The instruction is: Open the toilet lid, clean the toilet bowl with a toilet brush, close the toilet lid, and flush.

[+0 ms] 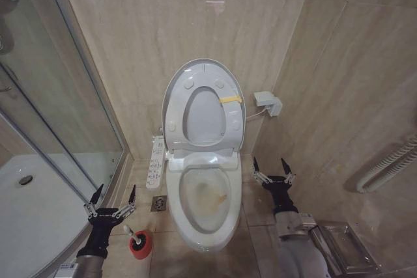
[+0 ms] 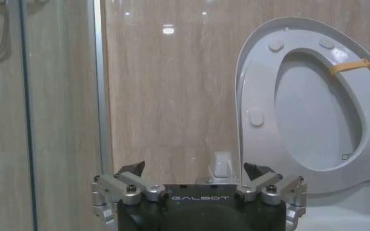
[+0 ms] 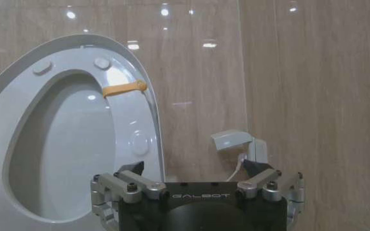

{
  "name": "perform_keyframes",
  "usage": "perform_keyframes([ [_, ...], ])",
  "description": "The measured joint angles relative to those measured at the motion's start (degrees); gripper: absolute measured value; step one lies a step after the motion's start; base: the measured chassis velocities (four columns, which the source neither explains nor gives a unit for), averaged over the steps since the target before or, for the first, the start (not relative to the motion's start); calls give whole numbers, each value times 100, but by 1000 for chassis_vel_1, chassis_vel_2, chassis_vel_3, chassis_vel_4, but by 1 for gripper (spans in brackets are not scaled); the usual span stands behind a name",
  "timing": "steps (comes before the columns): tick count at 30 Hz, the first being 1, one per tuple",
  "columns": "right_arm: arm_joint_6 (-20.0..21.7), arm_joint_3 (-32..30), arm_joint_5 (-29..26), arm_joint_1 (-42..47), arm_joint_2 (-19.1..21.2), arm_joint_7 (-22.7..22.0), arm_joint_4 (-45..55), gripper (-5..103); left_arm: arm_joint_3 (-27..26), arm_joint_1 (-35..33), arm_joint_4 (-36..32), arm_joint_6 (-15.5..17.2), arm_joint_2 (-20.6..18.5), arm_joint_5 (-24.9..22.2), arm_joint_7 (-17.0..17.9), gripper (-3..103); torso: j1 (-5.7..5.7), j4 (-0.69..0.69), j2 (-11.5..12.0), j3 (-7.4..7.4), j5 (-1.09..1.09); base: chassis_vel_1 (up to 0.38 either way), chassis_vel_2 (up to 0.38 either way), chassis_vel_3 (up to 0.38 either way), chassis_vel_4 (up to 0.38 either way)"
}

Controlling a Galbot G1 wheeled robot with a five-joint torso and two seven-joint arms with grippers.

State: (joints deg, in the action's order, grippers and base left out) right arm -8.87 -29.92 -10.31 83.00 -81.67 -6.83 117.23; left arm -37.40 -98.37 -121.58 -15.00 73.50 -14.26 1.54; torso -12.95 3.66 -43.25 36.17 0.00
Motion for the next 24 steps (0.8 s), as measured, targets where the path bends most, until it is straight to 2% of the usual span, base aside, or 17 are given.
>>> perform_keyframes([
  [18, 0, 0, 0, 0, 0, 0, 0, 100, 2, 5, 0, 17, 10, 2, 0, 100, 0, 0, 0, 0, 0, 0, 0, 0, 0],
  [20, 0, 0, 0, 0, 0, 0, 0, 100, 9, 15, -1, 69, 32, 11, 3, 100, 0, 0, 0, 0, 1, 0, 0, 0, 0],
  [23, 0, 0, 0, 0, 0, 0, 0, 100, 128, 136, -15, 607, 283, 130, 50, 100, 0, 0, 0, 0, 1, 0, 0, 0, 0],
  [24, 0, 0, 0, 0, 0, 0, 0, 100, 128, 136, -15, 607, 283, 130, 50, 100, 0, 0, 0, 0, 1, 0, 0, 0, 0],
])
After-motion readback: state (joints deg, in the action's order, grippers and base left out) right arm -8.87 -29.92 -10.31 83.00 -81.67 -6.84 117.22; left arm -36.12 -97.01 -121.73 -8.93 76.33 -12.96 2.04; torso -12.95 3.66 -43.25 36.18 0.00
